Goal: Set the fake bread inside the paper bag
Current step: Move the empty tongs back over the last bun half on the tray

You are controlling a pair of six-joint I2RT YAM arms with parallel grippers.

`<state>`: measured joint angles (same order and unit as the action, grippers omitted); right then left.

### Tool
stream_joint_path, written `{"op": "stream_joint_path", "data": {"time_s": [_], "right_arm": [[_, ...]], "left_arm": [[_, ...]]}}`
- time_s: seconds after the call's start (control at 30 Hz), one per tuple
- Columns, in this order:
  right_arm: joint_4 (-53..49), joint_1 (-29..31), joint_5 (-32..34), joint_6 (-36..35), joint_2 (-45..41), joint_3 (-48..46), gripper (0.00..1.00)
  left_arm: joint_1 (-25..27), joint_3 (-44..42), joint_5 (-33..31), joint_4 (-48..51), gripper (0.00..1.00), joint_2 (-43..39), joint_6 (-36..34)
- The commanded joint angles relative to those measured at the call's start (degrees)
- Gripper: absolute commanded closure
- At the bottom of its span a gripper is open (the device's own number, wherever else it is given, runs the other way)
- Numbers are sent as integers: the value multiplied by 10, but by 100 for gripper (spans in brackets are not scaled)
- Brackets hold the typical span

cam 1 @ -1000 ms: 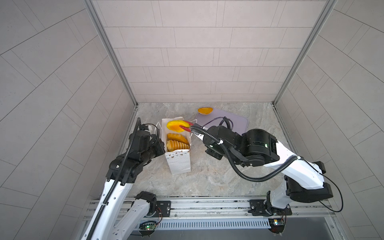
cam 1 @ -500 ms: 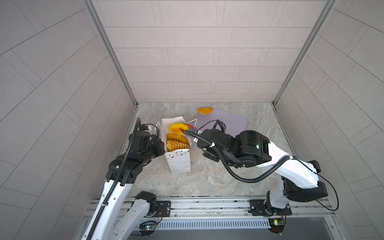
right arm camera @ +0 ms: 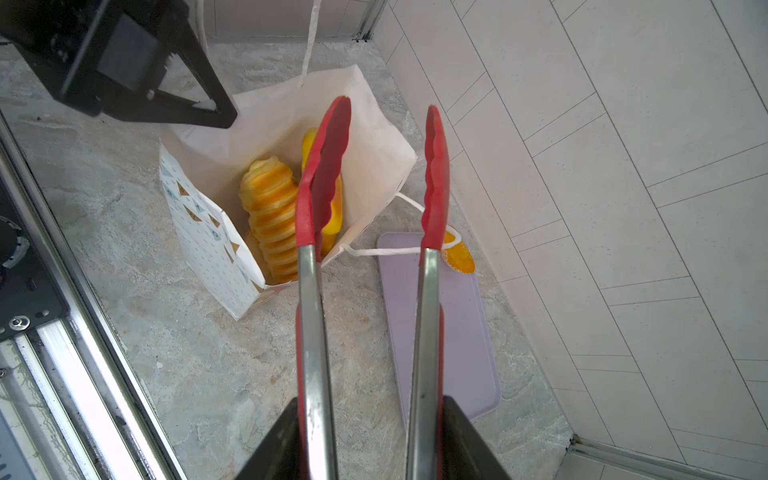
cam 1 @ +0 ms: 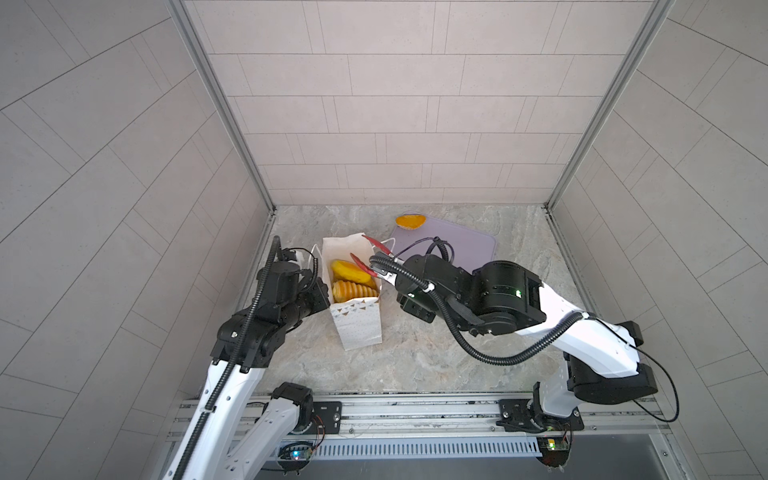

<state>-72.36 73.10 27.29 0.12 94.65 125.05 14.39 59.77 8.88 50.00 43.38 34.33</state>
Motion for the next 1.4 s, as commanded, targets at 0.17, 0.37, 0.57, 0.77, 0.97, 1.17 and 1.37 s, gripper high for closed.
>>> {"op": "stream_joint_path", "data": {"time_s": [0.17, 0.37, 0.57, 0.77, 0.97, 1.17, 1.37], "right_arm": [[89, -61, -28, 13, -63, -9, 51], [153, -187, -146, 72, -107, -78, 52], [233, -344, -303, 167, -137, -178, 51], [331, -473, -440, 271, -127, -276, 51], [454, -555, -528, 380, -90, -366, 51], [547, -586, -559, 454, -27, -400, 49], [599, -595, -567, 502, 37, -391, 48]], "left_arm": [[1, 4, -3, -9, 93, -8, 1], [2, 5, -5, -6, 93, -8, 0], [1, 5, -4, -8, 93, -5, -1], [1, 6, -4, -8, 93, 0, -4], [1, 7, -5, -8, 93, 6, -8], [1, 9, -10, -5, 93, 7, -12], [1, 9, -10, -6, 93, 7, -13]]}}
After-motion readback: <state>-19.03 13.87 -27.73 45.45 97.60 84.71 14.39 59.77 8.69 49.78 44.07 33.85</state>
